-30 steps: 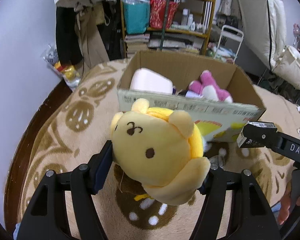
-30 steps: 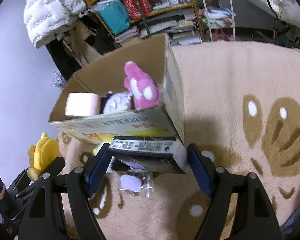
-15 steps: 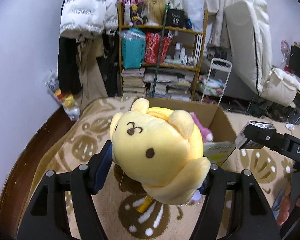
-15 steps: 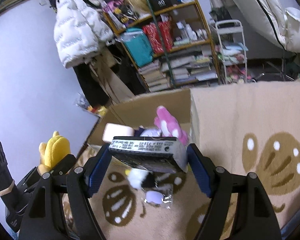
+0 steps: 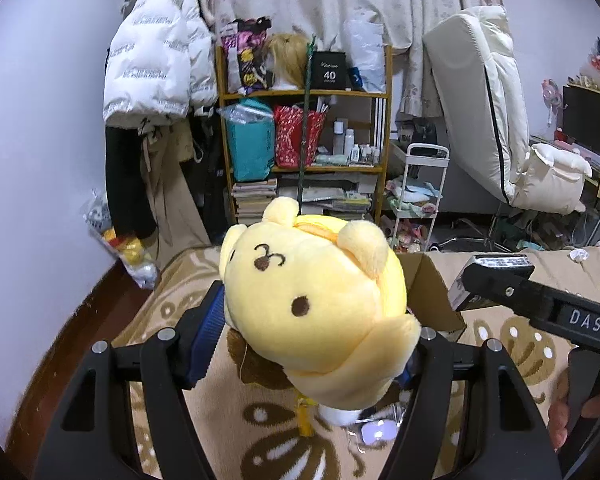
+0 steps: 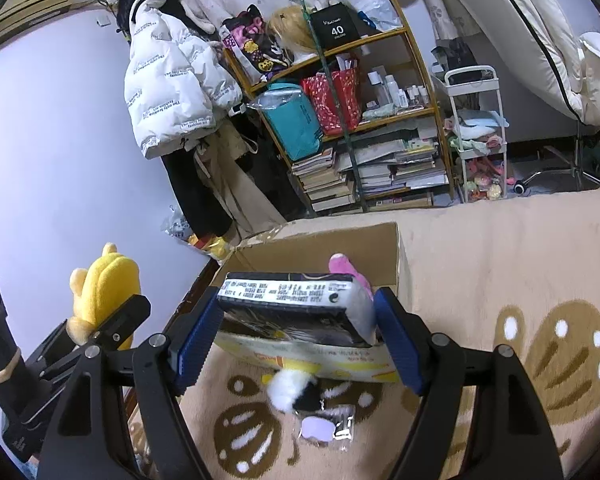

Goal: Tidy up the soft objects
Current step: 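Lift the yellow bear with the left tool while the right tool grasps and lifts the black box, then lower the bear into the box with the left tool while the right tool carries the black box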

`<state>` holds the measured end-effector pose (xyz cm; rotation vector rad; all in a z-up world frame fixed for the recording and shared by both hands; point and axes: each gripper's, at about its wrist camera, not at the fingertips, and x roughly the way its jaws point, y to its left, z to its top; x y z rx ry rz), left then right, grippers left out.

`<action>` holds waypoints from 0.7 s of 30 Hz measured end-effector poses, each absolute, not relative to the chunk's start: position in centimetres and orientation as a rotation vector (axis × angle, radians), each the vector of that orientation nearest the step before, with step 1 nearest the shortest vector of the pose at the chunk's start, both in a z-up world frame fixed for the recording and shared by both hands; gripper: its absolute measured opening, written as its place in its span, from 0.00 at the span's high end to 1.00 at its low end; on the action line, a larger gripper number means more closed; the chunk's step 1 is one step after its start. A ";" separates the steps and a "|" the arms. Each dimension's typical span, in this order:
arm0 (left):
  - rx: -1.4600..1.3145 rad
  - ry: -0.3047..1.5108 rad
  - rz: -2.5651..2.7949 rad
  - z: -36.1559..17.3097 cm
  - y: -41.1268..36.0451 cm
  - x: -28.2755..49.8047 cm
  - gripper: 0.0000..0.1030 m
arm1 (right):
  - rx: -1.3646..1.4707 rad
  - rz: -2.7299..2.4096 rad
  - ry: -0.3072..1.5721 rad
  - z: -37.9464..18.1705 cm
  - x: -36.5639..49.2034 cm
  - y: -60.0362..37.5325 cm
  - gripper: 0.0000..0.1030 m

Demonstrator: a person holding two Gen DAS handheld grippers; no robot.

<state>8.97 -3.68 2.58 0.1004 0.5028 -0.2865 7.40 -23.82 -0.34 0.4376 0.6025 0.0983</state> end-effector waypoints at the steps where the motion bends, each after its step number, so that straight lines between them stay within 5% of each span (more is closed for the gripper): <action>1: 0.103 0.494 -0.291 2.8 -3.9 9.0 0.34 | 0.438 0.098 0.600 -0.3 7.5 -23.9 0.21; 21: 0.117 0.491 -0.282 2.3 -5.2 12.9 0.34 | 0.385 0.096 0.599 -1.9 10.9 -23.6 0.21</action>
